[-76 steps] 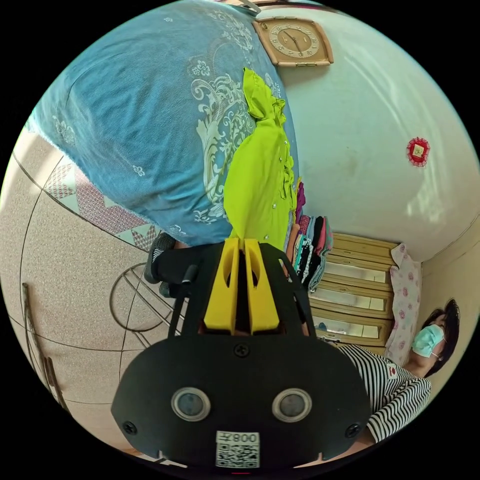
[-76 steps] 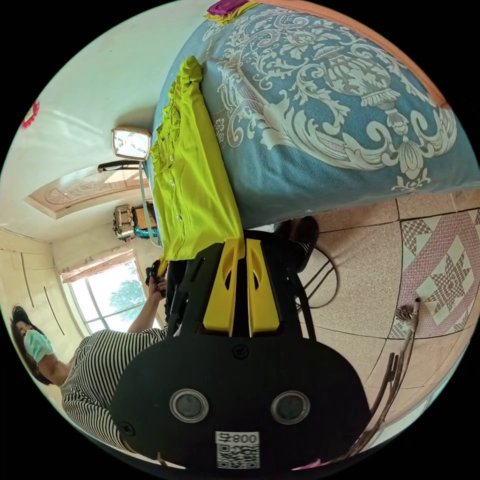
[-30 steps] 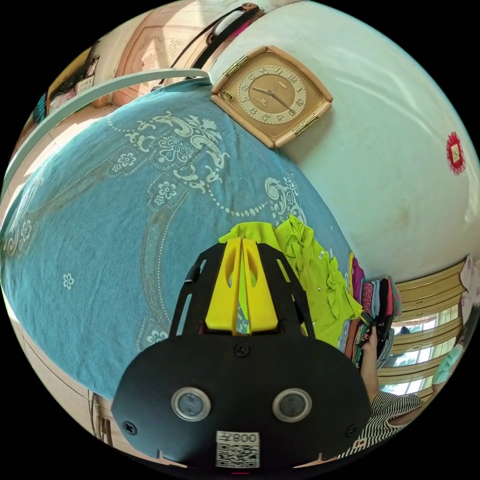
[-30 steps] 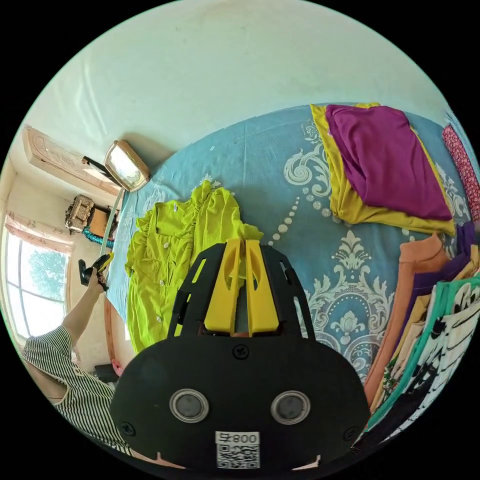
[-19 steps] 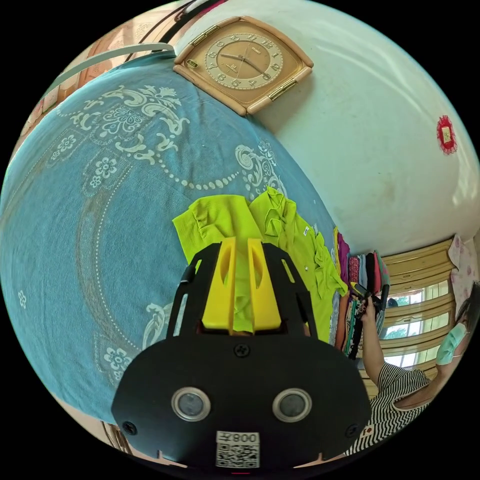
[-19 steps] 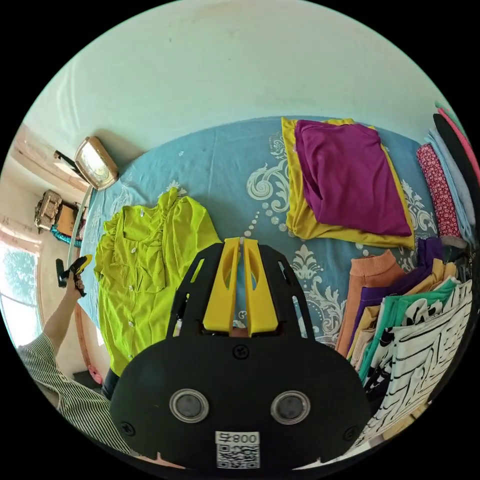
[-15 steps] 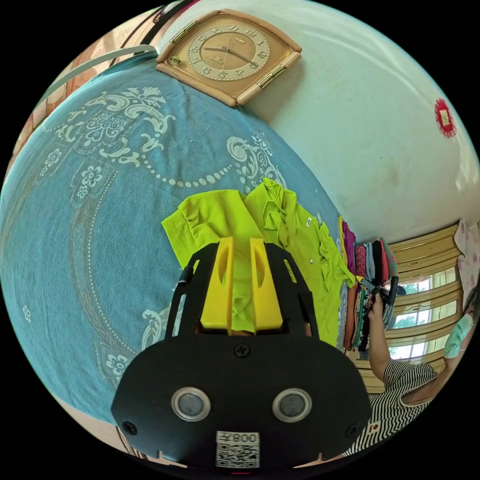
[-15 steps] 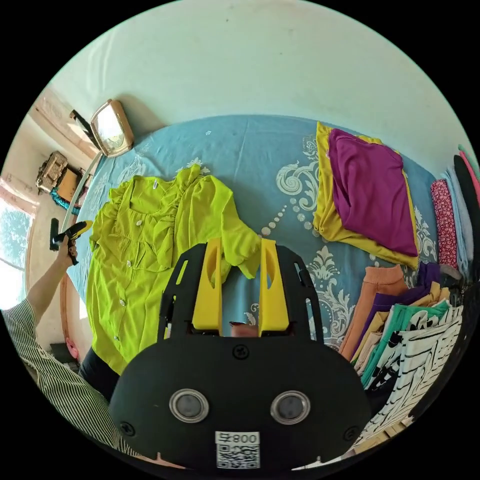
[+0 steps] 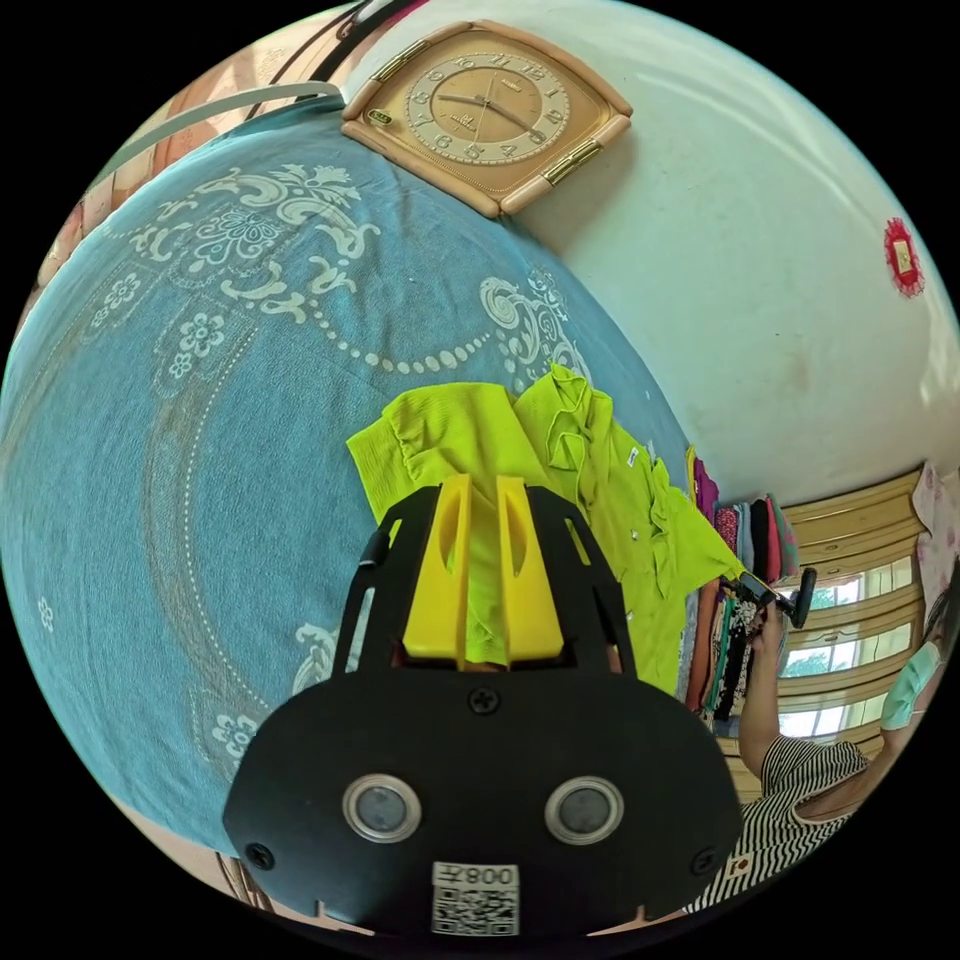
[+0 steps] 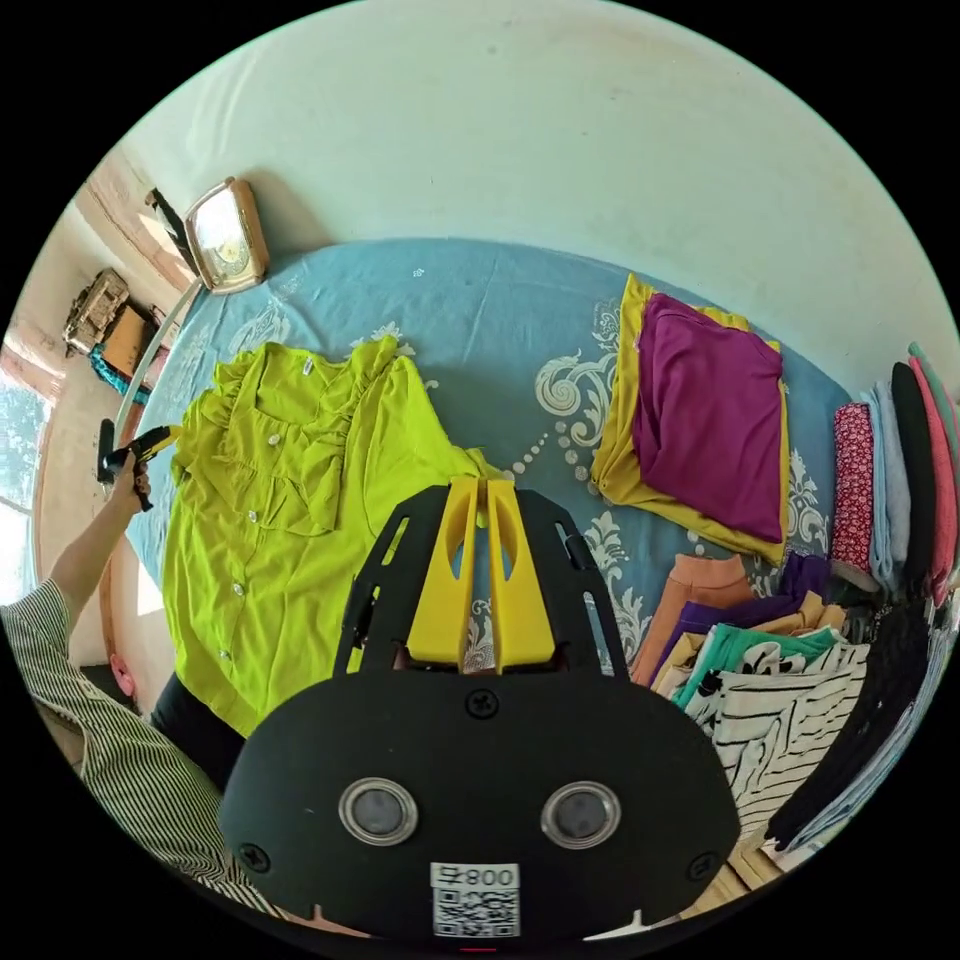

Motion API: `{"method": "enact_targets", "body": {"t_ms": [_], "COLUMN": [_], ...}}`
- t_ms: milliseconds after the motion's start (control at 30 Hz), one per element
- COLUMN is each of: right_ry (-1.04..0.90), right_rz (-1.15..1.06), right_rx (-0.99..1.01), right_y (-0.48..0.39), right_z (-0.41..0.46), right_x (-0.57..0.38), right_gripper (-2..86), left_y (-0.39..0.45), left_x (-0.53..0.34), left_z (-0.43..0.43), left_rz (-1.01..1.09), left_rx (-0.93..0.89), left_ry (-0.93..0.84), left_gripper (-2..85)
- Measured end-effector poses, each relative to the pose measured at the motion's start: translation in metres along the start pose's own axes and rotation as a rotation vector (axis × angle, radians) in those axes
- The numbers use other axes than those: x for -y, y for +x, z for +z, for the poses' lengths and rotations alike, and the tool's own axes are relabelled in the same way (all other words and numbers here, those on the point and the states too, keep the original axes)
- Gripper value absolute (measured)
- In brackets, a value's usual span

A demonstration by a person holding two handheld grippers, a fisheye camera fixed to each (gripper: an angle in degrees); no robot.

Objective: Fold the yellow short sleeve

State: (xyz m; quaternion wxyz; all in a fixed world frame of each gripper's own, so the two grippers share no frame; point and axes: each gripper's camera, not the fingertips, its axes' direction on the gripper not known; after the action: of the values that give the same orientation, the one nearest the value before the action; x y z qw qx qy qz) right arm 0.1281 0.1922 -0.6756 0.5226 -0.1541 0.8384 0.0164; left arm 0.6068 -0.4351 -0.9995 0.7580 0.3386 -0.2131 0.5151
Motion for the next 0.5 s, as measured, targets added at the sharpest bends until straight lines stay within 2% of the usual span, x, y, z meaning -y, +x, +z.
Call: {"method": "enact_targets", "body": {"t_ms": [67, 233, 333, 500], "right_ry": [-0.084, -0.154, -0.111, -0.128], "right_rz": [0.022, 0.230, 0.234, 0.243], "right_rx": [0.084, 0.127, 0.228, 0.239], "right_y": [0.026, 0.097, 0.097, 0.075], "right_z": [-0.008, 0.005, 0.022, 0.070], "right_x": [0.027, 0.070, 0.054, 0.006], "right_gripper": [1.9, 8.0, 8.8, 9.2], "left_y": [0.000, 0.004, 0.005, 0.001], "left_x": [0.005, 0.012, 0.009, -0.005], "left_z": [0.000, 0.007, 0.004, -0.010], "left_rz": [0.006, 0.011, 0.024, 0.010], "left_rx": [-0.001, 0.022, 0.015, 0.041], "left_ry": [0.002, -0.009, -0.005, 0.026], "left_gripper": [5.2, 5.9, 6.8, 8.0]}}
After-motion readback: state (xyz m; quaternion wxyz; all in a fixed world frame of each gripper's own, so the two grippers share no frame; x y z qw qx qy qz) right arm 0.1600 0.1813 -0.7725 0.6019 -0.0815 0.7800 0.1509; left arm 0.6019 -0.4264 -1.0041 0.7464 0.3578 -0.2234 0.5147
